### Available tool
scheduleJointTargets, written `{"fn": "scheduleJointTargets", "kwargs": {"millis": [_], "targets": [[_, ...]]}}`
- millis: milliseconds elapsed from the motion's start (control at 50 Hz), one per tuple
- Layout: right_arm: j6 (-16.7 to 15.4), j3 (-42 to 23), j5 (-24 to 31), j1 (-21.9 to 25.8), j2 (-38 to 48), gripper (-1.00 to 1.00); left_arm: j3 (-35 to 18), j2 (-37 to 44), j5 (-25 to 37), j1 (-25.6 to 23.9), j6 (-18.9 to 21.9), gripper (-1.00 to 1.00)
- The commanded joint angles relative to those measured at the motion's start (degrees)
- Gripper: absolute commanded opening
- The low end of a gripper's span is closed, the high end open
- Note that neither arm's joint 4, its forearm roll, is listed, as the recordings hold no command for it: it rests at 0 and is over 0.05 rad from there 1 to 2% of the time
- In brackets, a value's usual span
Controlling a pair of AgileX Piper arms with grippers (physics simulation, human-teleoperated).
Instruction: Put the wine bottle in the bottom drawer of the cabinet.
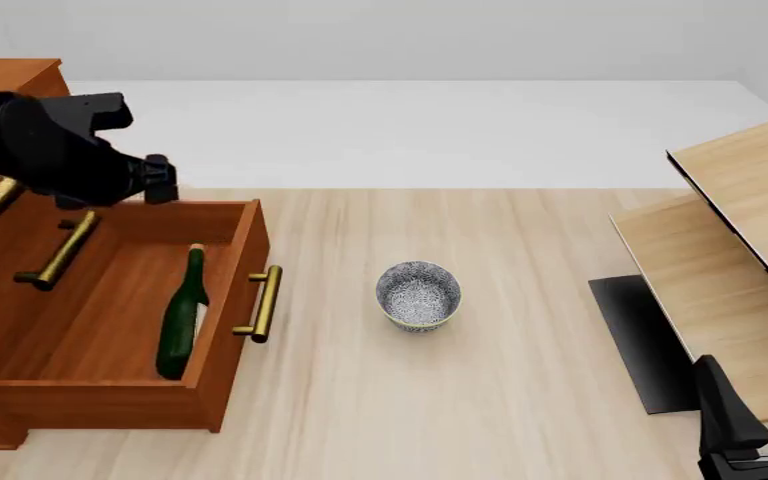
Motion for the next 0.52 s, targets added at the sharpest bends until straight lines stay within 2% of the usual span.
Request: {"fn": "scheduleJointTargets", "kwargs": {"millis": [20,40,80,100,160,200,240,280,380,400,440,460,500,520], "targets": [[-0.3,0.0,-0.1,0.2,0.0,1.00,2.3,-12.1,3.8,-2.5,1.3,1.00],[-0.2,0.0,0.0,0.1,0.0,1.00,3.7,-14.0,3.6,-3.7,0.7,1.00],[-0.2,0.0,-0.1,0.2,0.0,1.00,4.7,-15.0,3.6,-2.3,2.9,1.00],[-0.3,0.0,-0.1,0.2,0.0,1.00,6.8,-18.1,3.3,-3.9,1.9,1.00],[-0.2,0.0,-0.1,0.2,0.0,1.00,8.0,-19.4,3.1,0.0,6.1,1.00],[-0.2,0.0,-0.1,0.2,0.0,1.00,10.1,-22.9,3.2,-3.3,3.6,1.00],[-0.3,0.0,-0.1,0.3,0.0,1.00,11.4,-24.9,3.7,-1.8,5.7,1.00],[-0.1,0.0,0.0,0.2,0.0,1.00,12.7,-27.5,4.1,-1.9,5.2,1.00],[0.0,0.0,0.0,0.1,0.0,1.00,14.2,-32.5,6.0,-1.1,6.8,1.00],[0.0,0.0,0.0,0.1,0.0,1.00,15.0,-33.4,6.6,-1.9,8.1,1.00],[-0.1,0.0,0.0,0.1,0.0,1.00,14.2,-36.7,7.9,-3.1,6.1,1.00],[-0.1,0.0,0.0,0.2,0.0,1.00,14.1,-37.0,8.4,-2.0,7.5,1.00],[-0.1,0.0,0.2,0.5,0.0,1.00,14.2,-39.4,9.2,-3.4,6.2,1.00],[0.0,0.0,0.2,0.4,0.0,1.00,14.6,-40.3,9.7,-1.3,8.6,1.00]]}}
